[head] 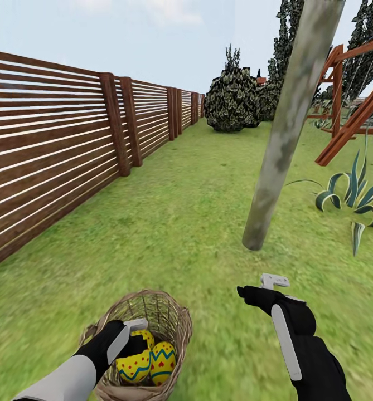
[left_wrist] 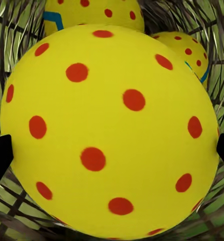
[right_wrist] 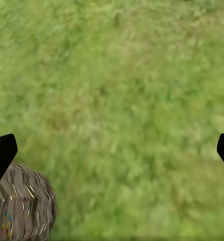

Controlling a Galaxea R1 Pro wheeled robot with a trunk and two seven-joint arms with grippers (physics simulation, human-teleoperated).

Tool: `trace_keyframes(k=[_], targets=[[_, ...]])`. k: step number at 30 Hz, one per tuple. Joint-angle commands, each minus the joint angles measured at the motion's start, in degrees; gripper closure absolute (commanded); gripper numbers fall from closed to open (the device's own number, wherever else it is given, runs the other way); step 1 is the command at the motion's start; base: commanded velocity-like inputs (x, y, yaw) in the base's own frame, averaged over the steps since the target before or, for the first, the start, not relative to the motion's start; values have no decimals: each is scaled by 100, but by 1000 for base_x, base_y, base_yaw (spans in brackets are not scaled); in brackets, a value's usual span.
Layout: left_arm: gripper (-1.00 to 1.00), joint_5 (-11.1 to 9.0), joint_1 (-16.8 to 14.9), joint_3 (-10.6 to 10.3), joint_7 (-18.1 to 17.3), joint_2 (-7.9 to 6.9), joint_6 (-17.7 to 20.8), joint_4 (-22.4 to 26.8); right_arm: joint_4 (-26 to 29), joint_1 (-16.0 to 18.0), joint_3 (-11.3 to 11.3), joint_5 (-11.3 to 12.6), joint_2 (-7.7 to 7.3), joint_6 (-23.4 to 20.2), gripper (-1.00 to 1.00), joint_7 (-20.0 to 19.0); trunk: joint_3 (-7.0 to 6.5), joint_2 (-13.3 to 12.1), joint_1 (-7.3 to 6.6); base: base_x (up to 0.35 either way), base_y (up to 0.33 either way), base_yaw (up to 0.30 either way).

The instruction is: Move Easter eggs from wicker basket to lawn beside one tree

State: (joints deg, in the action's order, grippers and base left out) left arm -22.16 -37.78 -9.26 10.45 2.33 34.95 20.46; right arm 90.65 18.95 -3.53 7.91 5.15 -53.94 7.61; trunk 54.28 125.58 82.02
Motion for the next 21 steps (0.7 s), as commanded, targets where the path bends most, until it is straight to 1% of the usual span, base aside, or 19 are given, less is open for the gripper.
trace_keyframes(k=[1, 7, 14, 21], targets=[[100, -60, -1, -41, 44, -4, 21, 10, 5, 4, -6, 61, 4, -20, -100, 53, -13, -39, -23, 0, 0, 0], [100, -61, -2, -43, 44, -4, 21, 11, 5, 4, -21, 61, 4, -21, -100, 49, -121, -280, -155, 0, 0, 0], [100, -71, 1, -46, 39, -6, 17, 71, 5, 4, -25, 61, 4, -28, -100, 52, -121, -280, -155, 0, 0, 0], [100, -77, -1, -60, -110, -5, 12, 80, 5, 4, -32, 61, 4, -28, -100, 50, -121, -280, -155, -70, 0, 0]])
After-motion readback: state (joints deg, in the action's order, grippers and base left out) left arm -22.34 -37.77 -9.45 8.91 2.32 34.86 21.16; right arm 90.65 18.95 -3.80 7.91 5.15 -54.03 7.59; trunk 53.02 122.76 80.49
